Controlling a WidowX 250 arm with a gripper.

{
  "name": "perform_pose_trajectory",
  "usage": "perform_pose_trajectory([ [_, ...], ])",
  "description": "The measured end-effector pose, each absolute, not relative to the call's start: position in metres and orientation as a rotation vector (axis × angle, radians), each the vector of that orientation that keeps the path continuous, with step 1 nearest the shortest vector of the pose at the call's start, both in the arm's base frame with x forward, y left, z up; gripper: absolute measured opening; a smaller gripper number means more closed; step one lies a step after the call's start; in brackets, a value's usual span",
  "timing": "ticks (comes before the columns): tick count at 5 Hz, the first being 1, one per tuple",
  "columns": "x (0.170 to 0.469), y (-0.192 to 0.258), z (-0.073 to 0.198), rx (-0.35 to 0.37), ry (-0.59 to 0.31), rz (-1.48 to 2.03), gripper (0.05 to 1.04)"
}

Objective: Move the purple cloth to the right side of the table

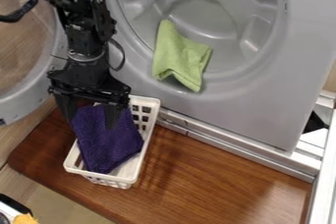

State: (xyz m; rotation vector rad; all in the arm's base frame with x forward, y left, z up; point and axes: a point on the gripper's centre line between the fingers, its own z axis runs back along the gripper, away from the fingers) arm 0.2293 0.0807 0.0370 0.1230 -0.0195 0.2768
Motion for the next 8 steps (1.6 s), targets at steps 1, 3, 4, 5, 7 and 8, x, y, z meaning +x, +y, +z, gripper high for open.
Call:
perform_pose_trajectory([
  [1,0.228,0.08,0.031,0.119,0.002,0.281,1.0],
  [3,0.23,0.091,0.009,0.132,0.033,0.306,1.0],
  [4,0.23,0.104,0.001,0.141,0.056,0.344,1.001],
  [5,0.233,0.109,-0.001,0.137,0.058,0.352,1.0],
  [7,0.238,0.117,0.0,0.139,0.062,0.375,1.0],
  [8,0.237,0.115,0.001,0.13,0.066,0.367,1.0],
])
